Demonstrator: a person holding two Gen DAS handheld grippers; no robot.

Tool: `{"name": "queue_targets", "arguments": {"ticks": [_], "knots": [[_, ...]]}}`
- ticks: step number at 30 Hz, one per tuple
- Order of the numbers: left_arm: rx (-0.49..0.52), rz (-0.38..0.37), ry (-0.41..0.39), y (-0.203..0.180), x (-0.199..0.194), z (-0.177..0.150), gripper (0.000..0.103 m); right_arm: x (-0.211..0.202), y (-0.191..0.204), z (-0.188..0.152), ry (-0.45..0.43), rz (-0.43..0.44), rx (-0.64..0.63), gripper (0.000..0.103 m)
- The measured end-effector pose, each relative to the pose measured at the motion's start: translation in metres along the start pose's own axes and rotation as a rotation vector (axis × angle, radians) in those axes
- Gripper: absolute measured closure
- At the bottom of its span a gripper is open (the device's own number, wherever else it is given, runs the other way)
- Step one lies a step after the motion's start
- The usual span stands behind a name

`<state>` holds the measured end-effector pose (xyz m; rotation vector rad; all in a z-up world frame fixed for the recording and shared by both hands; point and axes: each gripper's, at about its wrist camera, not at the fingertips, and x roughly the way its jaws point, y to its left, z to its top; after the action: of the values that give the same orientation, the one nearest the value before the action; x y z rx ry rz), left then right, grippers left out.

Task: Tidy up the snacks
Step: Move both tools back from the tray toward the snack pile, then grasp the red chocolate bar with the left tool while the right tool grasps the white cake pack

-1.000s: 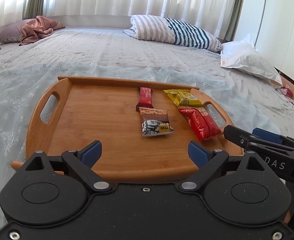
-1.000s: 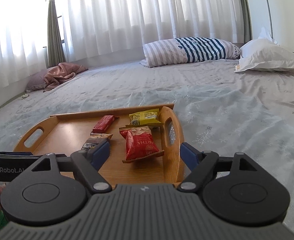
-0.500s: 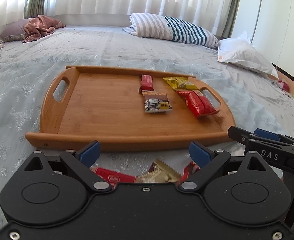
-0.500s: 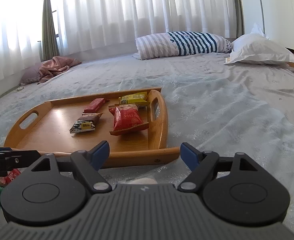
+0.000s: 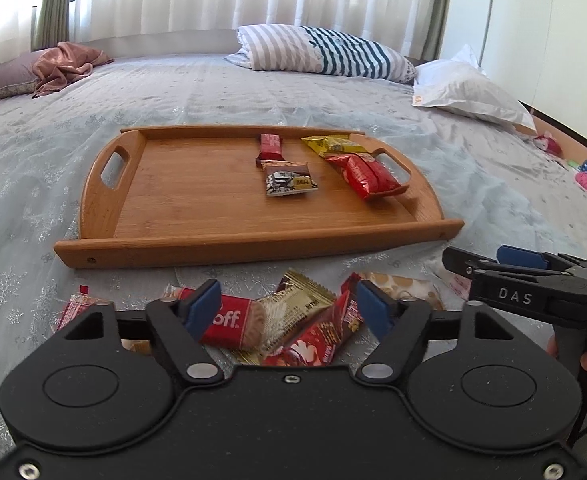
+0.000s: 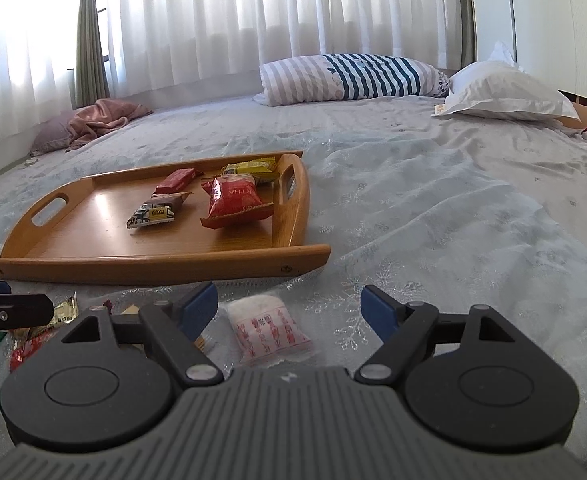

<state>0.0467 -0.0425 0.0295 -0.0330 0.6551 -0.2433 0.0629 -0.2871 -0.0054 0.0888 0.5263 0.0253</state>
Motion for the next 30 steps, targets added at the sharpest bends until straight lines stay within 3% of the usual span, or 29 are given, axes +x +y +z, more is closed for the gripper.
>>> {"name": "queue_targets", "arguments": {"ticks": [4,9,11,17,30], "knots": [[0.026,-0.033,0.019,-0.006,-0.004,-0.003,0.054,-0.004,0.002,-0.005,0.006,-0.008,-0.025,0.015],[0.048,-0.065,0.054,-0.014,-0.001,-0.009,0.063,-0.006,0.005,-0.010,0.031,-0.002,-0.045,0.036],[0.050,-0.068,0.065,-0.015,0.002,-0.011,0.063,-0.008,0.007,-0.012,0.032,0.000,-0.056,0.044],[0.053,-0.072,0.079,-0.015,0.003,-0.013,0.065,-0.010,0.011,-0.015,0.042,0.006,-0.082,0.052],[0.024,-0.191,0.130,-0.013,-0.003,-0.010,0.066,-0.016,0.014,-0.015,0.046,0.030,-0.072,0.053]]}}
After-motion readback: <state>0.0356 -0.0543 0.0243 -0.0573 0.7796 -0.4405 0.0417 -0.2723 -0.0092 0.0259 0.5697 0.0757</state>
